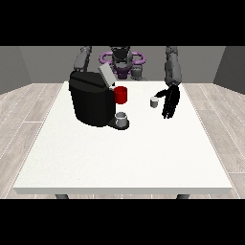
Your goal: Insert the coffee pod into the coffee machine and close the lid
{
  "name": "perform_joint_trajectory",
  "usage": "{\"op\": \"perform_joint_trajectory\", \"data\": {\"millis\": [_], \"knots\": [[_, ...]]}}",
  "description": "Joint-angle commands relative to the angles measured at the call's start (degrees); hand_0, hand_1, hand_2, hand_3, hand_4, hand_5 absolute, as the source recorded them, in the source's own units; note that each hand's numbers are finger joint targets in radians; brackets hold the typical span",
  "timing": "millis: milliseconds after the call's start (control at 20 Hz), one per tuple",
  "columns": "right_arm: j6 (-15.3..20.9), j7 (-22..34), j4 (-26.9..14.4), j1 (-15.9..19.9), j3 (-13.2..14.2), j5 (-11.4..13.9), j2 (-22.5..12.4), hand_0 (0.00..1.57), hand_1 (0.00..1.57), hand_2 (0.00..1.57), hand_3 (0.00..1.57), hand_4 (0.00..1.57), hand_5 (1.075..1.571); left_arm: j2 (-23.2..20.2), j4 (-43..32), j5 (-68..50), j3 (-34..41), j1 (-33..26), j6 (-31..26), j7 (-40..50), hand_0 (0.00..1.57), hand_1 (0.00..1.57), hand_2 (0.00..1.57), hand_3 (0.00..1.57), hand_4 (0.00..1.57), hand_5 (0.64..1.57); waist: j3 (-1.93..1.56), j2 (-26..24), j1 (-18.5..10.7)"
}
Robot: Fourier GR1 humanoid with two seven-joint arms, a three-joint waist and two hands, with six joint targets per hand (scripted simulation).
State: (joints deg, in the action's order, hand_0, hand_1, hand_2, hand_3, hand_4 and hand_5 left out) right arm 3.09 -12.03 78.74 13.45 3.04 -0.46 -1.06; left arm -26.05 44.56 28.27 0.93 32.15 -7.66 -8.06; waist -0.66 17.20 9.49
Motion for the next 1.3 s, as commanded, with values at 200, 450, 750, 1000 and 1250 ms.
{"op": "perform_joint_trajectory", "data": {"millis": [200,450,750,1000,1250], "knots": [[-1.1,-1.3,-2.2,2.1,1.5,-1.5,-0.9,0.00,0.00,0.00,0.00,0.38,1.571,1.3,-4.1,2.1,0.1,3.9,0.8,-1.6,1.02,1.02,1.09,0.94,0.00,1.571,0.65,2.7,1.4],[-0.4,0.9,-4.1,1.8,1.7,-1.5,-0.5,0.00,0.00,0.00,0.00,0.38,1.571,5.4,-2.9,6.6,-4.2,0.6,4.2,-2.4,1.09,1.09,1.15,1.13,0.00,1.571,0.65,-2.0,-0.3],[-0.4,-0.7,-5.1,1.1,0.8,-0.5,-0.4,0.00,0.00,0.00,0.00,0.32,1.571,6.5,-4.0,8.3,-4.2,1.3,6.1,-2.3,1.26,1.26,1.25,1.10,0.07,1.571,0.68,-1.3,1.3],[-1.7,-2.9,-9.0,1.7,3.6,-2.0,-2.5,0.00,0.00,0.00,0.00,0.36,1.571,7.9,-3.4,9.2,-4.9,1.1,4.2,-0.9,1.33,1.33,1.33,1.18,0.07,1.571,0.65,-3.8,-0.7],[-0.4,0.3,-9.3,1.5,3.3,-2.2,-1.7,0.00,0.00,0.00,0.00,0.41,1.571,9.3,-5.6,11.7,-4.7,1.8,7.4,-1.1,1.14,1.14,1.25,1.17,0.42,1.571,0.67,-5.5,-0.8]]}}
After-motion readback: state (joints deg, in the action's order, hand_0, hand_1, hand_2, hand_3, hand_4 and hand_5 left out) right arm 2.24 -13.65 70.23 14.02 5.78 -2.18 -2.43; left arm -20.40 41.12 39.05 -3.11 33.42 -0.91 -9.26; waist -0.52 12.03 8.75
